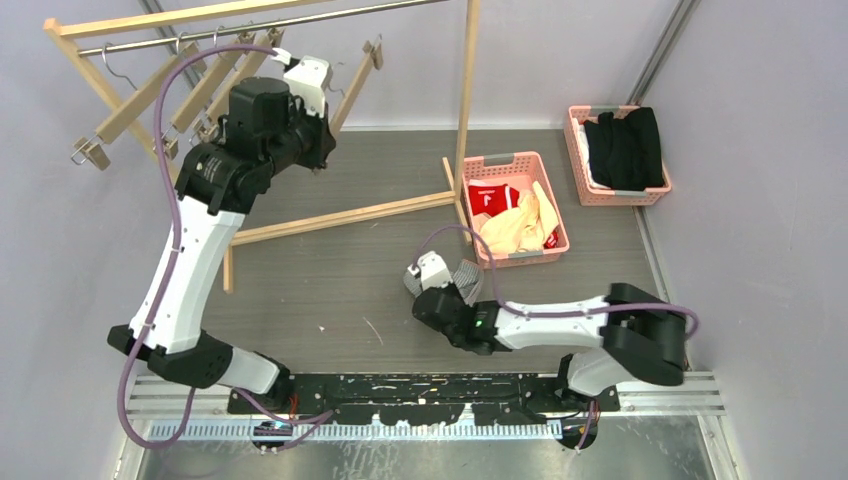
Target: Remove the underwear clipped to the hanger
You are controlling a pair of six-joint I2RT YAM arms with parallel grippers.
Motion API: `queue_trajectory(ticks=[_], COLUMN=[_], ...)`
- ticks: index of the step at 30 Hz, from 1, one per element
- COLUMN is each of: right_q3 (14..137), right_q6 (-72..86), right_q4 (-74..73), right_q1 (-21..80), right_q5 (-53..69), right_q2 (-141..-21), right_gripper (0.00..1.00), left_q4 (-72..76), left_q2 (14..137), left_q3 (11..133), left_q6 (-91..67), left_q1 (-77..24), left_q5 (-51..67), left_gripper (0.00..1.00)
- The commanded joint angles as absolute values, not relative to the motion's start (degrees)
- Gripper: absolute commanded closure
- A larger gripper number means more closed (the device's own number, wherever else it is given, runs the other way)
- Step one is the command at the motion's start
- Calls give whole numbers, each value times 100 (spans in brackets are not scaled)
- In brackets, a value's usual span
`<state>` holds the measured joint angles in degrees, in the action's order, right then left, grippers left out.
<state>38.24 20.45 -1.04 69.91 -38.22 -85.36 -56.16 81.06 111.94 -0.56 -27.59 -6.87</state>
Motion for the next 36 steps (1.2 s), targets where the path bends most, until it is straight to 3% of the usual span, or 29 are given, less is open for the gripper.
queue_trajectory(ticks=[1,6,12,22,33,34,36], right_q3=[4120,4437,4720,4867,4433,4403,4386], right_q6=[1706,496,-972,-997,-370,-307,-228], right_q4=[-214,69,1154,1478,1653,1654,1657], right_q1=[6969,6970,6659,4395,3407,3342,3234], right_q5=[-4811,-5454,-6399,-5468,-4769,-4688,-4560], right_q2=[-7284,-6056,-5401,-4890,-5290,-5348,-5492], right_gripper=[99,99,99,99,99,99,99], left_q4=[-5619,-5604,-5376,-5296,-5047,-4966,-4787], left_q2=[8211,8336,8627,9187,9267,9215,9072], left_q3=[11930,12391,12908,13588,13191,13033,12751], left_q6=[-18,-47,-228,-457,-605,-628,-633], left_q1=[-2687,-2633,-2367,-1924,-1811,-1811,-1802], left_q5=[-405,-383,-151,72,-216,-307,-433], left_gripper=[100,100,100,100,100,98,80])
